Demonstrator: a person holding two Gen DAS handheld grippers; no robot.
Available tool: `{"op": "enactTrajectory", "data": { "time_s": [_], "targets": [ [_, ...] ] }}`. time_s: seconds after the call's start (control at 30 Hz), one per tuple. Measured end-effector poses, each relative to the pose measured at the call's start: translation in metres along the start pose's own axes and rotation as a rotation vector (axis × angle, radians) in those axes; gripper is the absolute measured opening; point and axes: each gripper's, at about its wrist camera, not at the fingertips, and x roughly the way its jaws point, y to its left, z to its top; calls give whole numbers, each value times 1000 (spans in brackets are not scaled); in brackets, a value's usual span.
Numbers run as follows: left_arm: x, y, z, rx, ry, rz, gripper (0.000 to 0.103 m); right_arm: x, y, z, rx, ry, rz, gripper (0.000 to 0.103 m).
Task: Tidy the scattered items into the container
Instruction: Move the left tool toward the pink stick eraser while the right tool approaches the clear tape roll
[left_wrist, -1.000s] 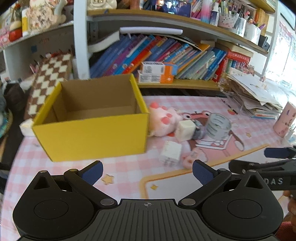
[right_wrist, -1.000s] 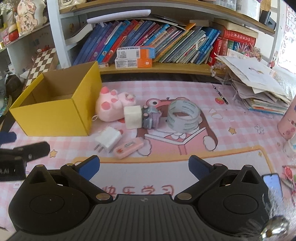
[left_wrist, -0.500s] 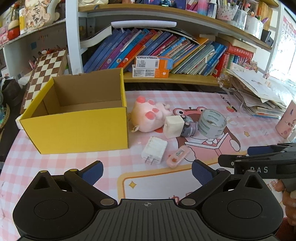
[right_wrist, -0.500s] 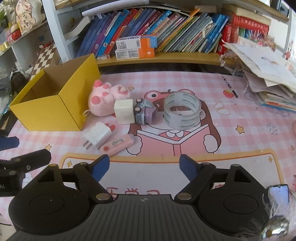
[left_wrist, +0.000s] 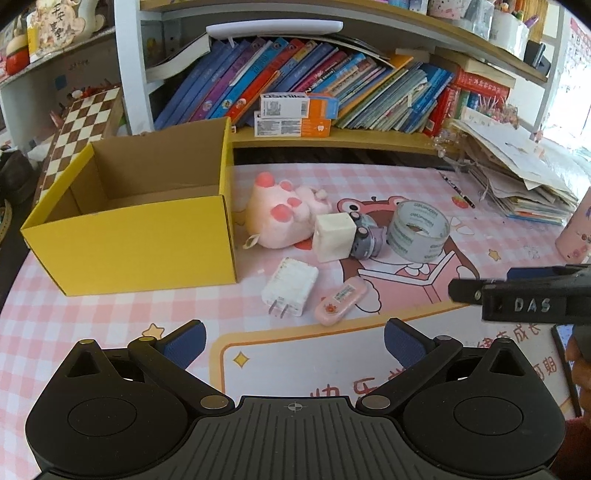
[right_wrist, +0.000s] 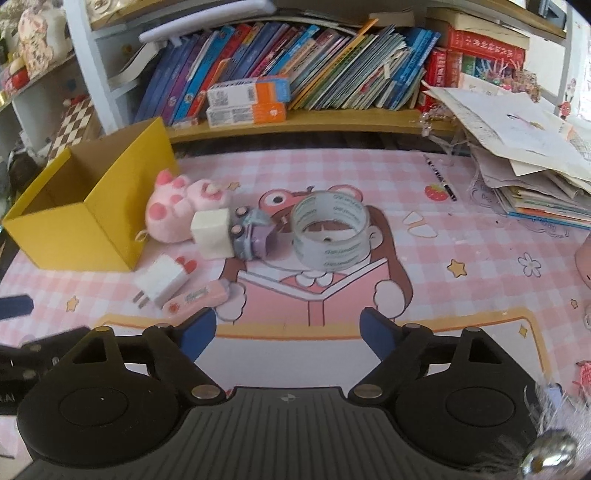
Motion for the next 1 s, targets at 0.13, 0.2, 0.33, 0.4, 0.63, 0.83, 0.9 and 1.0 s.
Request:
{"op": "enactTrajectory", "data": {
  "time_s": [0.13,0.2,0.33,0.4,0.63,0.83,0.9,1.0],
  "targets": [
    [3,-7,5,15,0,-3,103,3,-4,4,4,-21,10,92],
    [4,-11,7,34,5,15,103,5,-4,5,-2,-23,18,95],
    [8,-13,12,35,-2,37,103,12,-7,10,8,-13,45,95],
    [12,-10,15,17,0,35,103,16,-14,14,32,-18,45,92],
    [33,-8,22,-22,12,-24,90,26,-22,26,42,-59,37,62],
    [51,-21,19,36,55,-50,70,40,-25,26,37,-41,64,46],
    [56,-24,19,50,62,-55,61,44,-27,26,40,-37,57,46],
    [65,-27,19,71,77,-64,47,51,-30,27,48,-20,46,46]
  ]
}}
